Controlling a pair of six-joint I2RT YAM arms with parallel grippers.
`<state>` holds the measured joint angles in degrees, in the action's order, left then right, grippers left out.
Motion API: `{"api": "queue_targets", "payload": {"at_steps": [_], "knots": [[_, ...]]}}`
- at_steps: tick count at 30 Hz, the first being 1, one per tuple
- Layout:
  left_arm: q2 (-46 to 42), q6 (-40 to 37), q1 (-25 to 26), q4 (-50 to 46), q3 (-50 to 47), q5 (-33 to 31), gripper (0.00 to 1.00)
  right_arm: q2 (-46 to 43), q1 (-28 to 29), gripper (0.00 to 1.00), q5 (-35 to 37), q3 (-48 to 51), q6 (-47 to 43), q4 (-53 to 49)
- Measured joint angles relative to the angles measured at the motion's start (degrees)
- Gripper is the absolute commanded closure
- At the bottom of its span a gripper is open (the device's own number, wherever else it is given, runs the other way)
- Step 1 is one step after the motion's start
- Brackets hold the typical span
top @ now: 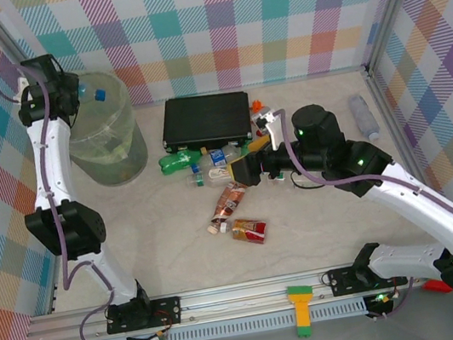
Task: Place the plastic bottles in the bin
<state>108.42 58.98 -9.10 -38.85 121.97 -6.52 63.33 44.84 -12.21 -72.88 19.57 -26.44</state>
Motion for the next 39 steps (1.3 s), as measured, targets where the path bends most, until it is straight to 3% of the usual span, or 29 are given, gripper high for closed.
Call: {"api": "queue_targets", "payload": {"at_steps": [7,9,11,16,30,39], "knots": [[0.3,0.4,0.0,0.0,0.6,0.1,0.43,0.0,0.1,0.01,0.6,0.0,-0.6,-0.2],[0.3,0.3,0.0,0.0,1.0,0.3,0.36,0.0,0.1,0.01,0.7,0.0,-0.6,-0.2],[0.3,0.3,0.0,-0.1,1.4,0.5,0.2,0.0,0.1,0.01,0.7,0.0,-0.8,-0.2],[0.3,1.1,0.0,-0.3,1.6,0.6,0.0,0.0,0.1,0.01,0.6,0.0,-0.9,-0.2],[-1.6,-0.2,0.1,-3.7,1.6,0.9,0.0,-0.1,0.1,0.01,0.9,0.0,-1.1,-0.2],[-8.8,-7.1,5.3,-7.4,-0.1,-0.2,0.0,-0.2,0.1,0.01,2.0,1.6,-1.4,-0.2]]}}
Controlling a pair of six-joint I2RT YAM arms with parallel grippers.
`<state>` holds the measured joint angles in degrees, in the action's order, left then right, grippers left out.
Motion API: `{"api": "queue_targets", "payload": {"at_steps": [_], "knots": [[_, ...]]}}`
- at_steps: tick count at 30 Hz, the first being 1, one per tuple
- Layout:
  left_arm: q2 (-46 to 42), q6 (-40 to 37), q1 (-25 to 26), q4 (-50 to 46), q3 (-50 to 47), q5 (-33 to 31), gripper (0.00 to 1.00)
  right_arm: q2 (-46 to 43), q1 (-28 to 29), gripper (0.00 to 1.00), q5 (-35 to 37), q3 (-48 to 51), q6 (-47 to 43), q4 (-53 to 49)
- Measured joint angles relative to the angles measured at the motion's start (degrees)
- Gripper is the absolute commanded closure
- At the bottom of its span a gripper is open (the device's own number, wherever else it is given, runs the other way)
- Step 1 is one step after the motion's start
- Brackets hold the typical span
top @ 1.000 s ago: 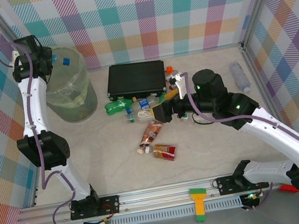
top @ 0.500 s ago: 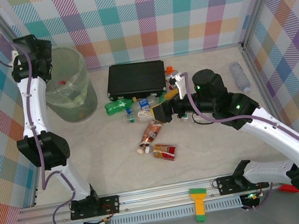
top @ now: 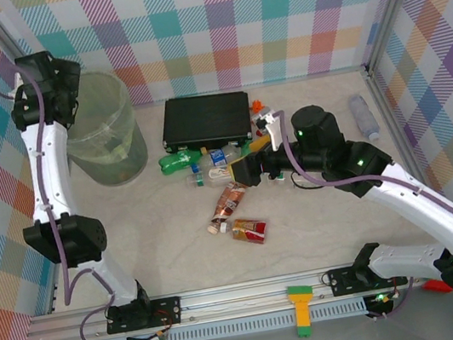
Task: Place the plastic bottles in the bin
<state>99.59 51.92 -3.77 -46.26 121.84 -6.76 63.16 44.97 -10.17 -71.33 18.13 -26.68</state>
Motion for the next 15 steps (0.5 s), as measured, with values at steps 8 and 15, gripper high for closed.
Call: {"api": "queue_targets", "payload": {"at_steps": [8,15], "knots": [[-13.5,-8.4,7.4,0.0,-13.6,0.2,0.01,-1.4,0.0,0.01,2.4,5.0,-0.6,-2.7],[-24.1,-15.7,16.8,-0.8,-25.4,-2.7,0.0,-4.1,0.0,0.01,4.6,8.1,-0.5,-5.7]]}}
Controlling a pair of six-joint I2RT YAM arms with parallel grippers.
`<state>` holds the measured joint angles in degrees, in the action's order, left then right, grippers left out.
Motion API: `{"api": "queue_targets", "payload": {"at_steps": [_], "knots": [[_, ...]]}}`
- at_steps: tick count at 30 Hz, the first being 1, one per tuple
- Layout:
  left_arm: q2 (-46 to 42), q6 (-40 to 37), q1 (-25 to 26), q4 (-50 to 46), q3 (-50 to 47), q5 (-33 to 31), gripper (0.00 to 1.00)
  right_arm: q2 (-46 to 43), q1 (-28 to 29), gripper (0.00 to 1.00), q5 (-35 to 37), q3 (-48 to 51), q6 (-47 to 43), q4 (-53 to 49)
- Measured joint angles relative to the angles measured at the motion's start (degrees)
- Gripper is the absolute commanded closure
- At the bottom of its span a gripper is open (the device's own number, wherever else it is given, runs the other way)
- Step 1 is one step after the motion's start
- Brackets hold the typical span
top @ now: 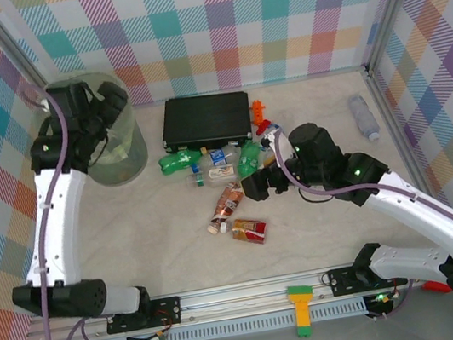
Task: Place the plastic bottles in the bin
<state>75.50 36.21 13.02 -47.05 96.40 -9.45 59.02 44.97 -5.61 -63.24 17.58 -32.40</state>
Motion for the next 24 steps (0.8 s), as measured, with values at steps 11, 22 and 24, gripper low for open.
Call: {"api": "queue_targets", "payload": {"at_steps": [11,22,24], "knots": [[-9.6,-4.3,20.9,-4.0,-16.9,-7.1,0.0,-1.0,0.0,0.01,0.3,2.2,0.0,-6.7],[-7.9,-2.2,33.9,-2.9,-29.0,-10.7,0.0,-0.5,0.0,0.01,0.5,3.3,0.3,-10.8],[-7.9,-2.2,34.2,-1.8,-31.1,-9.7,0.0,-0.1,0.0,0.01,0.6,3.3,0.7,-11.2]]}}
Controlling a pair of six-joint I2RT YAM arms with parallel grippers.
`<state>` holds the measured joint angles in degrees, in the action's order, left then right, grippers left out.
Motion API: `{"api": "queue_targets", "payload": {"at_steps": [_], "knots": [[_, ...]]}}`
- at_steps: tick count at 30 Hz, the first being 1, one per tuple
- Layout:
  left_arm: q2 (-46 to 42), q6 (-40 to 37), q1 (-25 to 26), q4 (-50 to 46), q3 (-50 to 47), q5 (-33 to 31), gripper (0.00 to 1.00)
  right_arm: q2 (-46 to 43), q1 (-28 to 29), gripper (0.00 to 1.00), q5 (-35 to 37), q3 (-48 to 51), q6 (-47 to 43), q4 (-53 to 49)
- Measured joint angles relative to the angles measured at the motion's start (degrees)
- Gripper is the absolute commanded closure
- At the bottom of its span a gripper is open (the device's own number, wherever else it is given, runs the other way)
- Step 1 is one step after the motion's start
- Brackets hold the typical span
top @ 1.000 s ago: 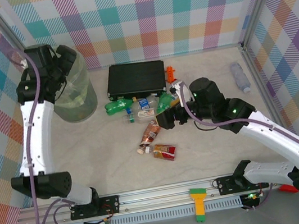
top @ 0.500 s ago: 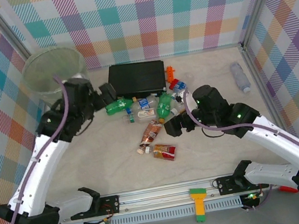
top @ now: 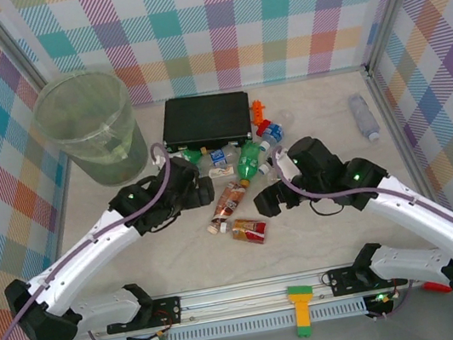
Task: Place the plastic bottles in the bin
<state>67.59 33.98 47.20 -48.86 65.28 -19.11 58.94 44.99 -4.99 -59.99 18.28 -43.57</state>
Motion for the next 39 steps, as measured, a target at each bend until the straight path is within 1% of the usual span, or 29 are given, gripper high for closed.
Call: {"api": "queue_targets", "payload": {"at_steps": [3,7,12,15,18,21,23,26,32,35,39], "knots": [[0.5,-0.9,1.3,1.3,-3.1,2.5,0.0,0.4,0.0,0.01,0.6,0.0,1.2,-0.5],[2.5,-2.2,3.0,1.6,-4.8,5.2,0.0,1.0,0.3,0.01,0.9,0.0,3.4,-1.1],[2.4,-2.3,3.0,2.8,-7.7,5.9,0.0,4.2,3.7,0.01,2.3,0.0,5.0,-1.1],[1.1,-2.7,3.0,4.8,-10.3,8.0,0.0,6.2,4.9,0.01,3.1,0.0,6.8,-1.2],[0.5,-4.1,3.4,6.8,-13.0,11.1,0.01,6.2,5.4,0.01,4.6,0.0,8.5,-1.6],[1.3,-6.7,6.2,8.0,-13.8,12.8,0.01,5.3,5.5,0.01,6.1,0.0,9.9,-2.9],[2.7,-9.3,9.7,9.4,-13.7,12.7,0.01,4.4,5.5,0.01,6.9,-0.1,10.3,-4.3],[5.9,-12.8,13.0,11.2,-13.7,12.7,0.0,3.2,5.5,0.01,7.8,-0.4,10.7,-6.3],[13.1,-20.2,15.3,13.1,-12.8,13.1,0.0,-1.6,5.5,0.01,9.3,-1.5,10.9,-10.4],[14.6,-23.8,16.2,13.4,-12.0,12.6,0.01,-4.2,5.5,0.01,10.0,-2.9,10.9,-12.1],[16.3,-30.4,17.6,15.1,-11.6,10.4,0.0,-8.2,5.5,0.01,10.6,-3.3,11.0,-13.6]]}}
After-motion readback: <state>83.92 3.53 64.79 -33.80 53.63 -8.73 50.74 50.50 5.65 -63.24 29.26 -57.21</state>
